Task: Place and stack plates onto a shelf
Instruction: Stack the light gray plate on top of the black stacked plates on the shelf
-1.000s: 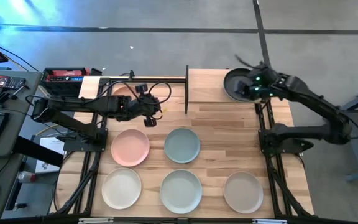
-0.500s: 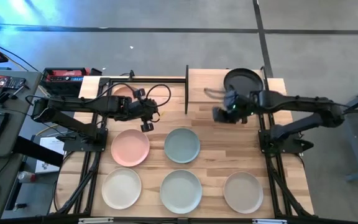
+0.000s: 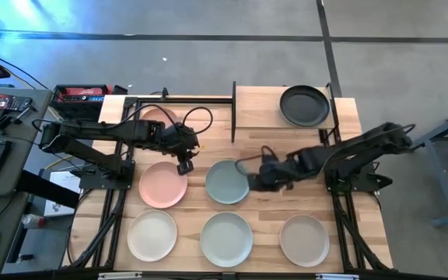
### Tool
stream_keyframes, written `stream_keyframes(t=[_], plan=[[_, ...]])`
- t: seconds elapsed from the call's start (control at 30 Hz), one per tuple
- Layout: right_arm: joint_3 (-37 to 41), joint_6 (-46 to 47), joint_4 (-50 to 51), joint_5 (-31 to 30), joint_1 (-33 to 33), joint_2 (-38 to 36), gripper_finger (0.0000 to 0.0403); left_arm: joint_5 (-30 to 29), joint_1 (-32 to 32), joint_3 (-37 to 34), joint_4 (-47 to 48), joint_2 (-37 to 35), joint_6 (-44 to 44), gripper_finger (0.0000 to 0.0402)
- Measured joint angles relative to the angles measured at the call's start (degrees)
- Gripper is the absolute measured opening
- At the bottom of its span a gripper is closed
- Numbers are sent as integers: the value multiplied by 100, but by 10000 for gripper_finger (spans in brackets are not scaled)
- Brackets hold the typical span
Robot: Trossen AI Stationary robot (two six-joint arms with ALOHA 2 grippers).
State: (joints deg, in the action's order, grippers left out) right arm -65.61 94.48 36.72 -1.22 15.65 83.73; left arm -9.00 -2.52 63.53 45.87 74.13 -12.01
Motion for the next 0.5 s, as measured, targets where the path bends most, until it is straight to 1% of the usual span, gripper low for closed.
stream_keyframes(t=[0.27,0.5], plan=[[-2,-75,-804,-7,477,906,92,341,0,0,56,0,-450,106],[-2,-654,-1000,-92,726,1542,92,455,0,0,87,0,-990,106]])
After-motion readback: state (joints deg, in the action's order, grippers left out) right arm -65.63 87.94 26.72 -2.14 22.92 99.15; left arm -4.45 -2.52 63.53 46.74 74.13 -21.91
